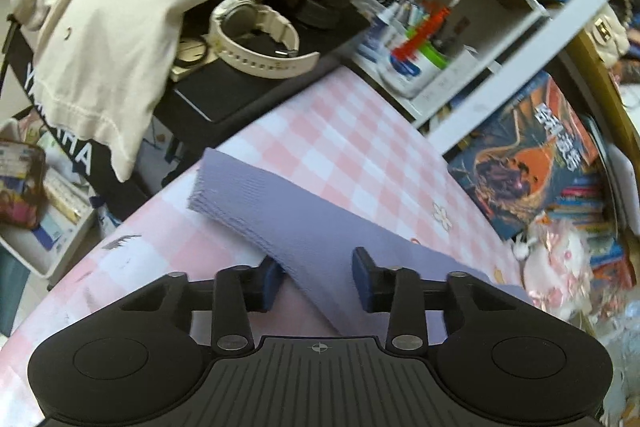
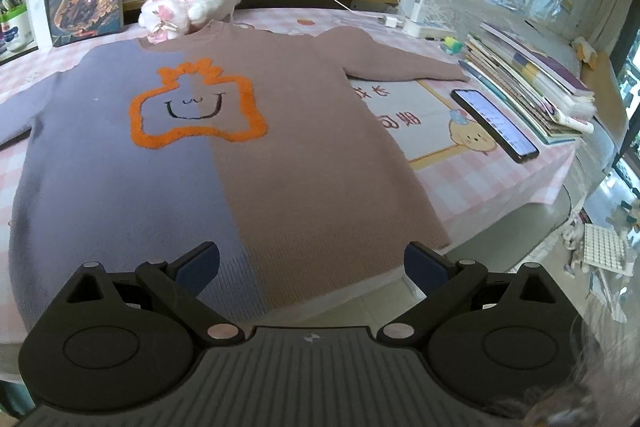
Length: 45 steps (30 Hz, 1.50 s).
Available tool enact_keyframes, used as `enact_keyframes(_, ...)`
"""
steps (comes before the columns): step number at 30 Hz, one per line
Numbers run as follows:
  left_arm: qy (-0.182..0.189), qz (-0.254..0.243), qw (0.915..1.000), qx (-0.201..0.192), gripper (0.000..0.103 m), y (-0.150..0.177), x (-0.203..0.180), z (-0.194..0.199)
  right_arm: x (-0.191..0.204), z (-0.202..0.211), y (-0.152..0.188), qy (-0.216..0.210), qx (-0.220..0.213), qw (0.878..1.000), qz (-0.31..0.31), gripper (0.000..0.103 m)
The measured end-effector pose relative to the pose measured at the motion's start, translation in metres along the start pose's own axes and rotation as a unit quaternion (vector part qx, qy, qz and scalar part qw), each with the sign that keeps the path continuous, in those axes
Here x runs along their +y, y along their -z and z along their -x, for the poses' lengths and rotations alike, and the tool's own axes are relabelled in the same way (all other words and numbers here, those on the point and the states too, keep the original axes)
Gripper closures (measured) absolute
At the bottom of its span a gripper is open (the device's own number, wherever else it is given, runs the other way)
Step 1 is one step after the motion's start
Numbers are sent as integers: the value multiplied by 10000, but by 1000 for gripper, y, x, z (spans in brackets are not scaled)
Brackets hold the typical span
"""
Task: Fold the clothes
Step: 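Grasp the lavender sleeve cuff with the left gripper, then fold the lavender sleeve across the sweater body with the left gripper, then release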
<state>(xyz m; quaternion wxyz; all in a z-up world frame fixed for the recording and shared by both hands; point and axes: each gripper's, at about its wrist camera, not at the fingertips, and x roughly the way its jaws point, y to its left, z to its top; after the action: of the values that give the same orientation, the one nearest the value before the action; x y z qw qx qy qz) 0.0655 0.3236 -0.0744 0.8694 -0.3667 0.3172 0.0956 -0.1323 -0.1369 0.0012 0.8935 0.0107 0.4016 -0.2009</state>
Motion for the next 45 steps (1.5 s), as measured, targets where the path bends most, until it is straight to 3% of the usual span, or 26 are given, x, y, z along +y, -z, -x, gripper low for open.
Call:
enact_keyframes(1,-25,51,10000,-18,89,0,2,-1,1,-1,-1,-30,-14,10000,25,4)
enact_keyframes(3,-76,154,9998,-54,99,-1,5,-3,1,-2,-3,-98,-39,9999,68,4)
enact_keyframes(9,-184,-75,9995,-264,100,0,-7,3,-9,-9,-8,-208,-89,9997,37,4)
enact_keyframes(11,-71,-445,9981,-429,100,1,-26,12,-15,-12,-11,-258,-111,9996,31,4)
enact_keyframes(14,206,-1135,9910,-685,100,5,-68,29,-23,-19,-17,-423,-138,9990,43,4)
enact_keyframes(21,728,-2316,9639,-1092,100,46,-181,61,-46,-45,-39,-1118,-215,9927,398,4)
enact_keyframes(33,1011,-3012,9433,-959,100,143,-337,48,-115,-95,-83,-2300,-208,9678,1006,4)
enact_keyframes(40,870,-3265,9382,-755,100,192,-382,27,-137,-110,-94,-2721,-148,9540,1254,4)
enact_keyframes(45,554,-3469,9349,-504,99,223,-397,-5,-148,-116,-92,-2853,-68,9482,1396,4)
